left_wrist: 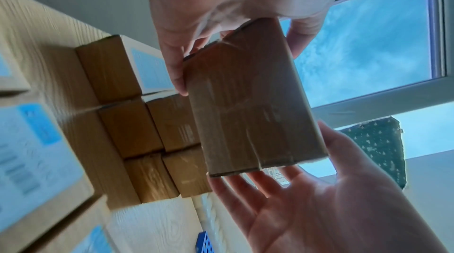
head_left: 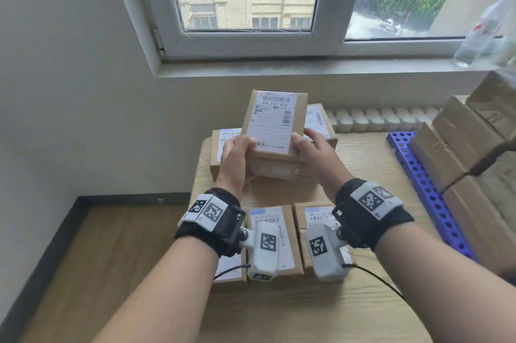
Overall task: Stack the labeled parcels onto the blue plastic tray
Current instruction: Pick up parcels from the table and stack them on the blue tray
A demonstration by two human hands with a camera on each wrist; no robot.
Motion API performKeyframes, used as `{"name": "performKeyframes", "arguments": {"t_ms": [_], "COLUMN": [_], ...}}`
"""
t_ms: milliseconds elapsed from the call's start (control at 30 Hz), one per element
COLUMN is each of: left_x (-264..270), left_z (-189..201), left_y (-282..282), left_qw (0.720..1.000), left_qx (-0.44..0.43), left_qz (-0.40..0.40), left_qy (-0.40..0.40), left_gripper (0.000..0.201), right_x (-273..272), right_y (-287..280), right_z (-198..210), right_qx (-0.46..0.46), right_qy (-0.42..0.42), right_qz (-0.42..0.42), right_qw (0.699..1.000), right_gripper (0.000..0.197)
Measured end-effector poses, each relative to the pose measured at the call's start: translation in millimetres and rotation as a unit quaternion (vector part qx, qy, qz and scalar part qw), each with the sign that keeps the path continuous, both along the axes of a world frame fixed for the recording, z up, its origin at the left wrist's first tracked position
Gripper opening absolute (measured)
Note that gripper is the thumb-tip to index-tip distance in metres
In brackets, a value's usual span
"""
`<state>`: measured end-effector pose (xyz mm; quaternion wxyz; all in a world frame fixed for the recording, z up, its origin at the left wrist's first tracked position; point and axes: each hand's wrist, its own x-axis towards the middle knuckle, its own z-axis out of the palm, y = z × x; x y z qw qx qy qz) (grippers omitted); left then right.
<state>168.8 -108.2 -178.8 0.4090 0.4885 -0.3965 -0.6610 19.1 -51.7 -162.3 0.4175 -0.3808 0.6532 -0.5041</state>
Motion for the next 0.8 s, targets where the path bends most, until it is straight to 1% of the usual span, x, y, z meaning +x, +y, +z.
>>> {"name": "performKeyframes", "arguments": {"t_ms": [33,100,200,267,367,433,533,600,733,800], "left_x": [-10,-29,-58,-78,-111,-133,-167,-191,-239,-262], "left_z": [1,2,7,13,23,30,37,41,48,51], "left_y": [10,31,65,88,121,141,167,183,211,222], "left_qw": [1.000,1.000,0.998,0.997,0.994,0.991,0.991,0.990,0.988,0.986], "left_qx": [0.000,-0.004,-0.016,-0.027,-0.041,-0.051,-0.060,-0.063,-0.061,-0.063], "left_qz": [-0.009,-0.024,-0.052,-0.072,-0.104,-0.123,-0.123,-0.126,-0.139,-0.152], "left_qy": [0.001,-0.007,-0.026,-0.032,-0.008,-0.001,-0.011,-0.013,-0.009,-0.001], "left_gripper": [0.057,0.056,0.052,0.051,0.048,0.057,0.067,0.064,0.038,0.035], "right_x": [-9,-28,-61,-83,-116,-138,-170,-192,-235,-256], "right_y": [11,35,72,97,134,155,186,207,244,257], "right_z": [1,3,7,12,21,25,31,34,40,44], "right_qx": [0.002,0.003,-0.004,-0.007,-0.015,-0.018,-0.030,-0.034,-0.030,-0.031], "right_qy": [-0.002,-0.003,-0.002,-0.005,-0.010,-0.013,-0.015,-0.011,0.007,0.007], "right_qz": [-0.005,-0.015,-0.026,-0.036,-0.050,-0.057,-0.070,-0.076,-0.095,-0.107], "right_qw": [1.000,1.000,1.000,0.999,0.999,0.998,0.997,0.996,0.995,0.994], "right_gripper": [0.071,0.081,0.086,0.081,0.066,0.057,0.040,0.038,0.046,0.048]}}
